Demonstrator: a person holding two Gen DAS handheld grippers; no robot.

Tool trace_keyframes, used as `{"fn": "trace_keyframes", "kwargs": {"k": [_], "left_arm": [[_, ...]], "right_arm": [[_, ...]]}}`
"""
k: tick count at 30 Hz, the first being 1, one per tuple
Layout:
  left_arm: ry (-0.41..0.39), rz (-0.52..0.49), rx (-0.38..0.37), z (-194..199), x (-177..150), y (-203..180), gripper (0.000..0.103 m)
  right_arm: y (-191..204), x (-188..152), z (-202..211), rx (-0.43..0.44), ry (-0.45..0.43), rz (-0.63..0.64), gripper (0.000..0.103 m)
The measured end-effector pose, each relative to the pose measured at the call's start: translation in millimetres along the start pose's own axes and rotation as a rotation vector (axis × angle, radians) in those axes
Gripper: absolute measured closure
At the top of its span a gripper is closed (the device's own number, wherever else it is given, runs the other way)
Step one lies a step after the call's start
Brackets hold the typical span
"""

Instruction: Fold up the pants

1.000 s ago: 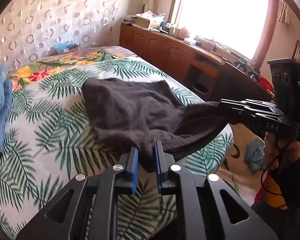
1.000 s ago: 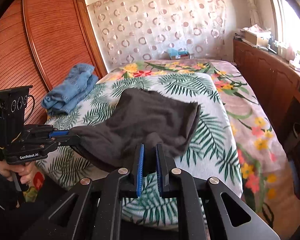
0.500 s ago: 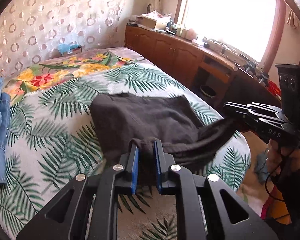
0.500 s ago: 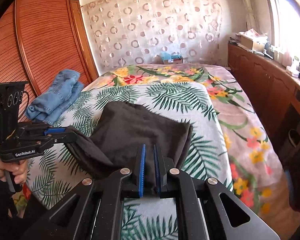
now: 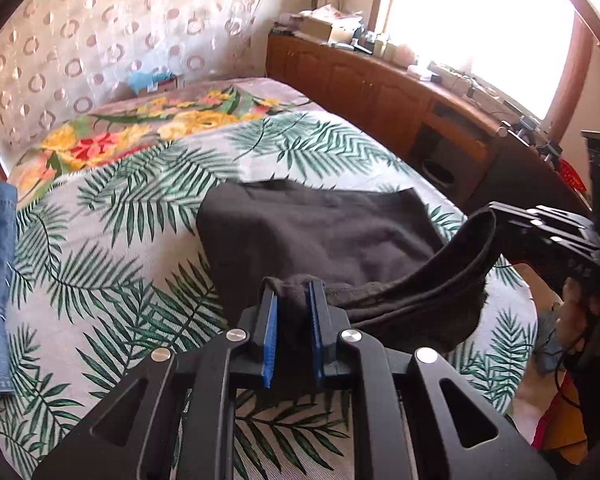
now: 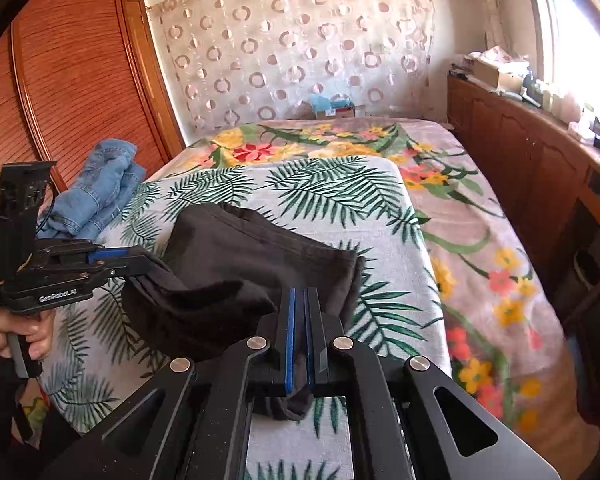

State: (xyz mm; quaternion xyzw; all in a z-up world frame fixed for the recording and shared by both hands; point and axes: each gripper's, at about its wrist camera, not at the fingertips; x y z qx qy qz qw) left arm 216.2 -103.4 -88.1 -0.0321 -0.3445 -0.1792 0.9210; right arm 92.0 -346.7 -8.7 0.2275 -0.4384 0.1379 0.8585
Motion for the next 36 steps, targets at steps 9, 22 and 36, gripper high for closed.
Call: {"fn": "trace_keyframes", "kwargs": {"k": [9,22,36], "left_arm": [[0.000,0.003,0.000,-3.2,-2.0,-0.4,0.087],[-0.012,0.003,-0.012,-3.1,9.2,1.5,0.087],[-0.070,-0.008,0.027,0.4,54.1,3.2,0.087]], "right_arm": [[-6.7,-9.9,5.2,0.082,0.002,-0.031,0.073],[-18.4,8.7,-41.7,0.185,0.050,0.026,0.069],[-26.1,38.9,-46.9,0.105,-0.028,0.024,0.099]]}}
Point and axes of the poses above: each gripper's, at about its wrist camera, not at the fingertips, and z roughly against the way its jaws point, y to its left, x to its top, and after that the axes turned 15 degrees about x, right-handed
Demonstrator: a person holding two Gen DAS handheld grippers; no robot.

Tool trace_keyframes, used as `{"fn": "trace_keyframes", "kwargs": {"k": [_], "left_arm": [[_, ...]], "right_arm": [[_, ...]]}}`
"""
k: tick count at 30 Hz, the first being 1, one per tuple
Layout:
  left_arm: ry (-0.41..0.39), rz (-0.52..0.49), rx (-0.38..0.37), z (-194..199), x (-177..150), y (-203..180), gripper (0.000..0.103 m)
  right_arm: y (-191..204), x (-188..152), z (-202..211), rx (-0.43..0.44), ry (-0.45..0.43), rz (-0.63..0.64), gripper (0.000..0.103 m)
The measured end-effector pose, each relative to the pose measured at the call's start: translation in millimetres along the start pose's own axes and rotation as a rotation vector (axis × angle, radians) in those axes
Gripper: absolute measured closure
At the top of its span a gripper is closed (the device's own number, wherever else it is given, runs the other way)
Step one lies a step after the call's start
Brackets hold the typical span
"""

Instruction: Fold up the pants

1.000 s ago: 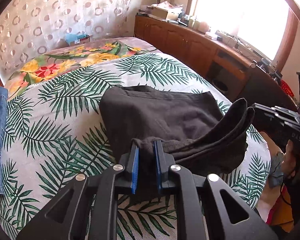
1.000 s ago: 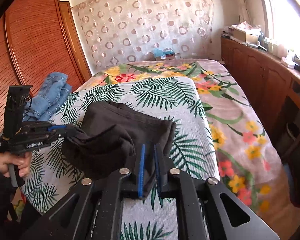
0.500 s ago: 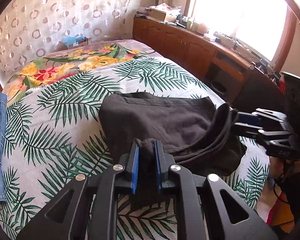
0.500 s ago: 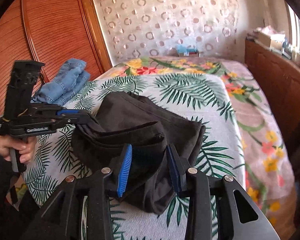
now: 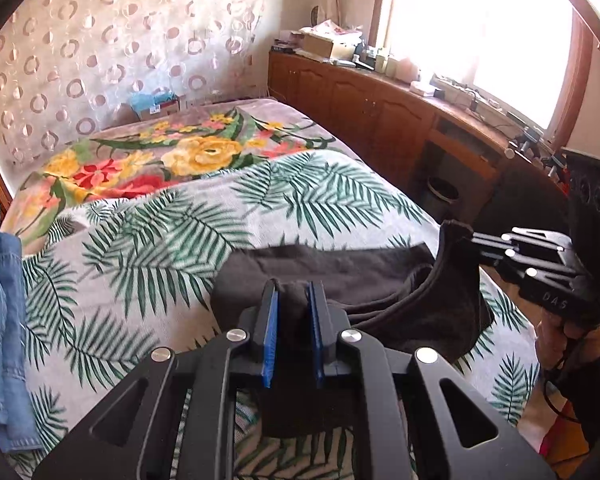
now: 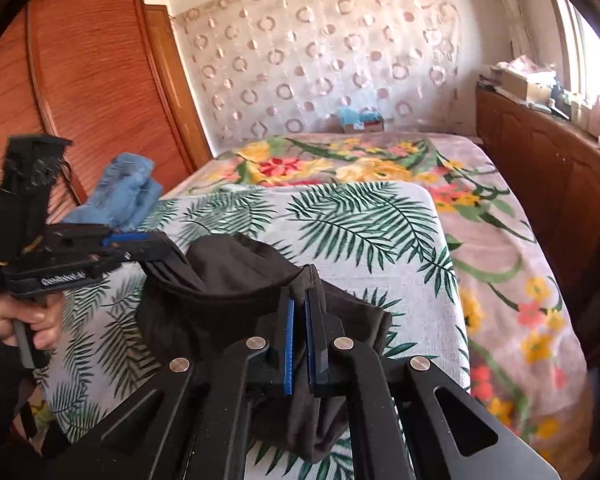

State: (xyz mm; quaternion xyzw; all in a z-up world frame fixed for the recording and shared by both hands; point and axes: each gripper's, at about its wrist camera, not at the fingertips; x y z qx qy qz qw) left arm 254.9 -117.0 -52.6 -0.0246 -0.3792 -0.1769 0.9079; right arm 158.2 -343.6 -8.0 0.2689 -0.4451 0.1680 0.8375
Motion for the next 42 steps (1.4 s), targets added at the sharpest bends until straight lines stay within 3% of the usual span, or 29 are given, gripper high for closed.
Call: {"fn": "trace_keyframes", "kwargs": {"k": [12,16,26,27,29,30,39,42], "left_arm": [[0.063,0.045,0.002,-16.9,-10.8,6.9,0.086],[0.025,0.047,-0.007,-3.1,-15.9,12.5,0.062],[0.054,0.031,-0.100,-7.2,-30.5,20.9,0.055],[0.053,0.035,-0.089,-9.6,-32.1,20.5,0.053],[0.059,0.046,-0.092,-14.4,-34.2,19.5,0.036],[0.065,0.055,-0.108,-17.3,-34.9,18.7,0.032],[0.059,0.037,-0.046,-27.3,-30.0,14.9,0.030],[0.073,0.052,-0.084,-30.5,-28.4,17.5,0.030]], "right_arm": [[10.0,-14.5,-17.2,-0.035,0.087,0.009,0.098],[14.1,-15.9,-18.0,-0.045,0.099,0.032,0.098],[6.9,-11.7,-15.1,-0.066,0.083,0.012,0.098],[6.9,-11.3,-15.5,-0.064,0.085,0.010,0.098],[8.7,-11.7,-17.8,-0.063,0.091,0.013,0.098],[9.9,-12.1,-18.6,-0.065,0.097,0.017,0.098],[4.8,-12.3,-16.0,-0.057,0.108,0.029,0.092],[1.9,-12.4,-20.2,-0.061,0.122,0.033,0.089]]}}
Point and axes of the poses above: each gripper's, at about its wrist camera, not at the fingertips, and z roughly against the way its jaws point, y to its left, x to its top, and after that the axes turned 15 degrees about x, right-handed
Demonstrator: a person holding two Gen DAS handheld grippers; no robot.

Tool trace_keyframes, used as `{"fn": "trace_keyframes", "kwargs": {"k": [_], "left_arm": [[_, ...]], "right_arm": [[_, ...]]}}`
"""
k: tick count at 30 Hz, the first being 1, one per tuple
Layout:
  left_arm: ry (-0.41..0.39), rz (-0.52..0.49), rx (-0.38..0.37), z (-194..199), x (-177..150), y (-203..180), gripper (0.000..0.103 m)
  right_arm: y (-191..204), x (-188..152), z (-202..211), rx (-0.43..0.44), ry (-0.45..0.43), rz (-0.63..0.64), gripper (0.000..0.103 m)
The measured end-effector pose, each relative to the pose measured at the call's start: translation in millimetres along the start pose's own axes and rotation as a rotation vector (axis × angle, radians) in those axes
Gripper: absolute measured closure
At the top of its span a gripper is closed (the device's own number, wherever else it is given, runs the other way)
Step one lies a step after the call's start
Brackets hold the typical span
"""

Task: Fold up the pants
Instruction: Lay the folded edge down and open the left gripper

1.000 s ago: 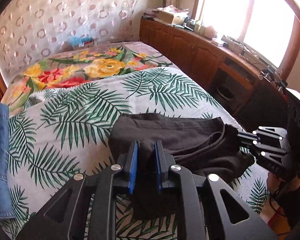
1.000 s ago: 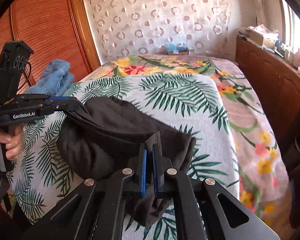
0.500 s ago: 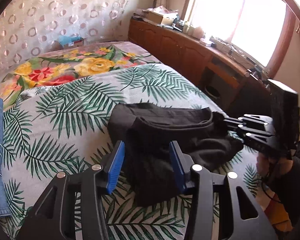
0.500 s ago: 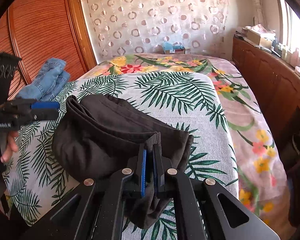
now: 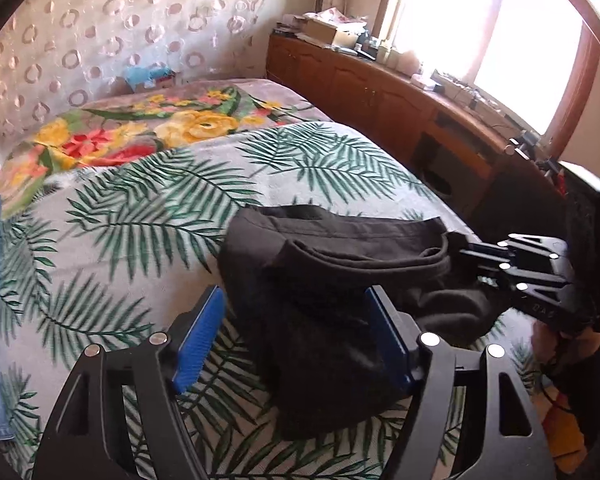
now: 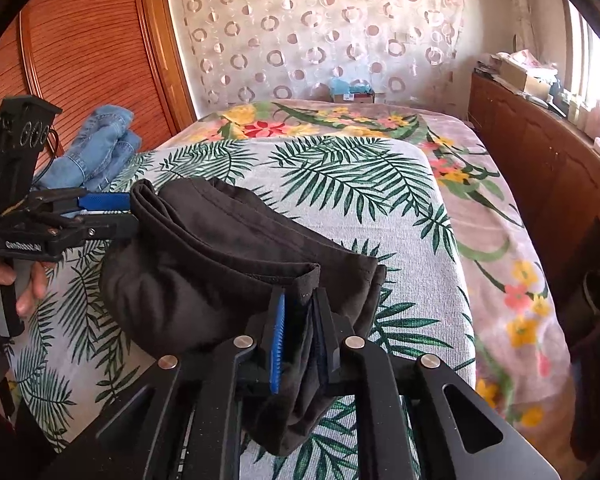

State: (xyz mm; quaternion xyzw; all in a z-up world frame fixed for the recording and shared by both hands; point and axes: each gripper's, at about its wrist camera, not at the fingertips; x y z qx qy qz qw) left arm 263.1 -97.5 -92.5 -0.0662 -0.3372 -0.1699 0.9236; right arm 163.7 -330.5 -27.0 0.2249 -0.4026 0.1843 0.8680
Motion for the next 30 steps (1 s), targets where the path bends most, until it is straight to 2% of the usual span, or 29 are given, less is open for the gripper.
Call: {"fn": "trace_keyframes", "kwargs": {"k": [4,8,13,16,18,19,22,26,30], "left_arm": [[-0.010,0.009,0.027,-1.1,4.7,1.7,0.031],[-0.018,0.015,-0.015,-1.9,8.3,1.0,0.042],[-0.013,-0.023,-0.035,-8.1,7.5,-9.9,0.055],[-0.009,-0.055,-0.020,-11.1,5.0,-17.1,0.065],[-0.012,-0.066,-0.016,-10.9,3.3,-19.9,0.073],[-0.016,-0.069,-0.013,-9.4,2.8,-20.3,0.079],[-0.040,-0.073,-0.005,0.3,3.9,-20.6,0.088],[-0.103,-0.055,0.005,16.0,11.7,-20.2,0.091],[-0.122,-0.042,0.035,17.5,23.6,-21.8,0.091]], "right_arm": [[-3.7,3.1,-7.5,0.015,0.025,-0.011,0.084],[-7.5,5.2,-14.1,0.013,0.048,-0.020,0.076],[-9.5,9.1,-17.1,0.031,0.057,-0.035,0.074],[-7.5,9.2,-19.2,0.048,0.064,-0.029,0.074],[-6.5,8.2,-18.5,0.054,0.068,-0.019,0.077],[-5.4,7.7,-16.7,0.056,0.061,-0.011,0.087],[0.7,7.0,-5.9,0.049,0.022,0.024,0.094],[5.1,12.5,15.1,0.047,-0.054,0.038,0.096],[4.6,23.6,20.1,0.011,-0.072,0.049,0.096]]}}
Point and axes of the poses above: each gripper's, at about its wrist camera, not at the fingertips, and z roughly against the way its jaws point, y to its left, x to its top, and after that the axes turned 15 degrees about x, right-handed
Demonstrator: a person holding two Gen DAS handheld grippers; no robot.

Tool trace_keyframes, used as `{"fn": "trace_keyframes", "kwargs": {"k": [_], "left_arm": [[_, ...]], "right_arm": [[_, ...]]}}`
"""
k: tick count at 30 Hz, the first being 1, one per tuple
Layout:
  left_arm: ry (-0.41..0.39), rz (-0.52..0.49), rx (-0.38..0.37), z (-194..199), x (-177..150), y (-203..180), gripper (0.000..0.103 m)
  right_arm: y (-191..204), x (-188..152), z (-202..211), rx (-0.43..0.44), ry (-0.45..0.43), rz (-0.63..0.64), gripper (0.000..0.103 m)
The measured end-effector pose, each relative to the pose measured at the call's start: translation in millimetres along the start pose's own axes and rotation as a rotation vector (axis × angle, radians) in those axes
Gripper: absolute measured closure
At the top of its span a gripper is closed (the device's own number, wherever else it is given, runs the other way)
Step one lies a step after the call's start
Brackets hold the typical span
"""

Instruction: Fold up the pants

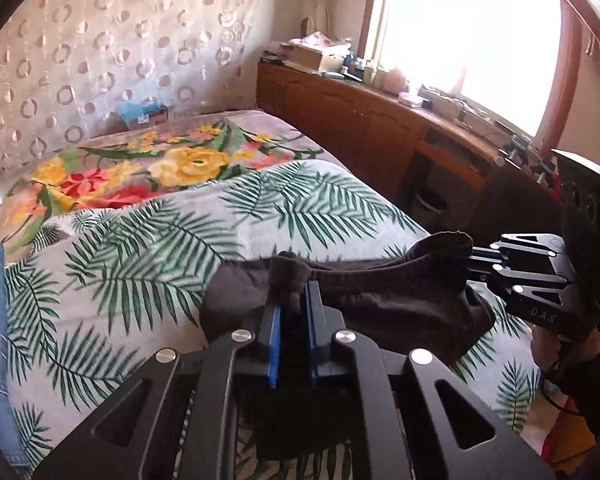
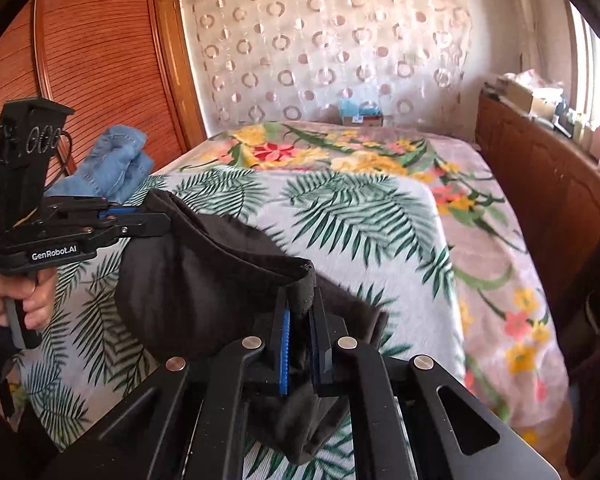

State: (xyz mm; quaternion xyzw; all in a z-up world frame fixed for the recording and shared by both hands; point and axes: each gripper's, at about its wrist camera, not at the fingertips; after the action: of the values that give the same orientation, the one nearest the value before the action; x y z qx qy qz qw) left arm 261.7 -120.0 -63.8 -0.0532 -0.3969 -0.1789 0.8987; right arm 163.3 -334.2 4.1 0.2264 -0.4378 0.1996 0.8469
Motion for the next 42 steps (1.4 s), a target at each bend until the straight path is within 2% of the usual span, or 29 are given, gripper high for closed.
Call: {"fn": "trace_keyframes", "kwargs": {"k": [6,9,11,13,16,19,28,33,35,36,37,38,39,42], "left_arm": [[0.045,-0.010,0.031,-16.6,7.2,-2.0,0.091],[0.065,-0.018,0.045,-16.0,0.8,-1.1,0.084],[0.069,-0.022,0.051,-12.4,-4.3,0.8,0.067],[0.074,-0.030,0.037,-8.2,-9.0,1.9,0.057],[0.086,-0.044,0.025,-0.4,-17.4,2.7,0.053],[0.090,-0.037,0.000,7.0,-28.6,2.6,0.024],[0.123,-0.065,0.017,3.3,-50.3,-4.1,0.024],[0.135,-0.058,0.003,2.1,-57.7,-4.4,0.025],[0.147,-0.053,-0.011,-1.4,-58.0,-4.7,0.034],[0.156,-0.049,-0.019,-4.0,-58.0,-5.0,0.035],[0.167,-0.048,-0.021,-7.3,-57.9,-5.6,0.038],[0.178,-0.047,-0.017,-10.4,-57.6,-6.2,0.040],[0.189,-0.047,-0.007,-13.7,-57.7,-7.0,0.041],[0.196,-0.049,0.005,-17.6,-58.3,-9.3,0.041]], "right_arm": [[-9.2,11.2,-20.7,-0.072,0.040,-0.027,0.096],[-9.7,12.2,-20.7,-0.053,0.047,-0.059,0.093],[-6.3,10.2,-14.4,-0.076,0.046,-0.058,0.084],[-1.6,8.0,-4.8,-0.087,0.029,-0.049,0.080],[2.4,-1.3,10.5,-0.080,0.018,-0.057,0.073],[3.9,-14.7,23.5,-0.067,0.008,-0.080,0.068],[20.5,-45.8,37.5,-0.031,0.057,-0.069,0.068],[17.3,-46.5,29.5,-0.026,0.079,-0.065,0.068],[14.8,-45.2,25.4,-0.026,0.088,-0.063,0.068],[13.3,-44.2,23.5,-0.030,0.094,-0.064,0.068],[11.8,-43.6,22.7,-0.031,0.097,-0.066,0.072],[10.3,-42.3,22.4,-0.020,0.096,-0.069,0.086],[8.5,-41.8,24.0,-0.006,0.093,-0.071,0.092],[8.4,-41.7,30.2,0.011,0.076,-0.068,0.099]]}}
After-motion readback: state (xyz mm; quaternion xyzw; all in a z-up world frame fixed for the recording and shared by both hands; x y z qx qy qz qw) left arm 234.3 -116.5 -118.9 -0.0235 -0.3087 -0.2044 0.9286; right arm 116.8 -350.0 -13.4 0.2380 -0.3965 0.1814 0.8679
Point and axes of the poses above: each gripper's, at about its wrist camera, not at the fingertips, and z roughly against the way its jaws point, y to its left, x to its top, and after that the axes turned 15 degrees about x, right-handed
